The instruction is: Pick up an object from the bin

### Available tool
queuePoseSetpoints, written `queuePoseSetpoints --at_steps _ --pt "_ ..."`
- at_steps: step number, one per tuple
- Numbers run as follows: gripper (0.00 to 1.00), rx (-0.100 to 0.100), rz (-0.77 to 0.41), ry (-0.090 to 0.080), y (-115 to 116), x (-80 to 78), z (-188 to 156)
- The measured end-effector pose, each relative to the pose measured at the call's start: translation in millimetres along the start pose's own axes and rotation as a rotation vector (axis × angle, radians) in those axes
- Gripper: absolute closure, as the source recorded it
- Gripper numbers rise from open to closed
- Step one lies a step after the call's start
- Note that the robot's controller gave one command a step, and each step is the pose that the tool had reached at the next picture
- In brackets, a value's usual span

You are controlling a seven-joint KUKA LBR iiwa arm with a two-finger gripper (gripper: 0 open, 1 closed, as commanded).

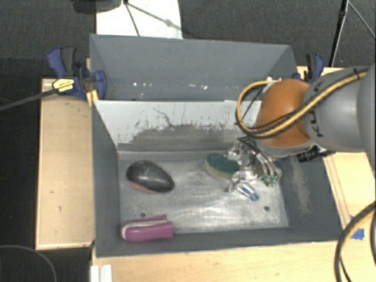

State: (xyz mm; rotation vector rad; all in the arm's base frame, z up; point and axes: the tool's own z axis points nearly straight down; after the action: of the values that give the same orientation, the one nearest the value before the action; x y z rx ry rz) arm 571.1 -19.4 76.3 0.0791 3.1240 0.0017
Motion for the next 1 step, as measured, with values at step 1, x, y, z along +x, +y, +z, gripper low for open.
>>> queuePoseSetpoints --at_steps 1 --pt "1.00 0.000 -0.013 0.008 24.5 11.3 -93.8"
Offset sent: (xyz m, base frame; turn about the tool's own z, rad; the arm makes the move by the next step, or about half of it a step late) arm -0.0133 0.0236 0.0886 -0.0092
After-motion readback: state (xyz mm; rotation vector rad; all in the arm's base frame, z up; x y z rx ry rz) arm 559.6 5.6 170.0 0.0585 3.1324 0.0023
